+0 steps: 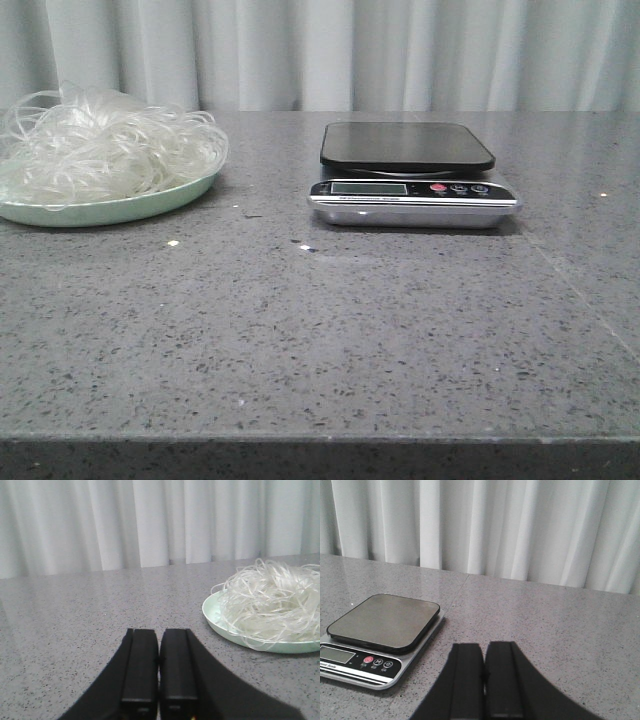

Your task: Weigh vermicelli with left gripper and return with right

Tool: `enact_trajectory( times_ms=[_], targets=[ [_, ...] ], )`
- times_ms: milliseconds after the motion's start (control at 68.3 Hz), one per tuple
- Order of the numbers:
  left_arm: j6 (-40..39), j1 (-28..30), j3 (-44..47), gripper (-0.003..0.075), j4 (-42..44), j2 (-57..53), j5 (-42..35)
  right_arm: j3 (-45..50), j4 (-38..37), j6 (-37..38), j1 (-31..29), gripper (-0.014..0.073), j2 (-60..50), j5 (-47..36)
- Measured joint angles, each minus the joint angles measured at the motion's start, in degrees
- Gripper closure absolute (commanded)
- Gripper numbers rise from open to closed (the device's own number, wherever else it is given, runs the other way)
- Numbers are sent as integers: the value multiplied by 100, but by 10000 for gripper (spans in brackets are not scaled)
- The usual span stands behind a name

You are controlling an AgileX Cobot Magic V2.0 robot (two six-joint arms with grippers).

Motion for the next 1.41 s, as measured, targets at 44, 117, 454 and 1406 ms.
enact_trajectory(
  times_ms=[44,117,454,1406],
  targets=[
    [0,0,0,584,0,0,0,0,0,0,0,442,0,0],
    [0,0,0,584,-9,0,0,0,0,0,0,442,0,0],
    [-10,0,0,584,-9,0,0,0,0,0,0,442,0,0],
    [-10,0,0,584,-9,0,0,969,51,11,-587,442,-548,-77]
  ],
)
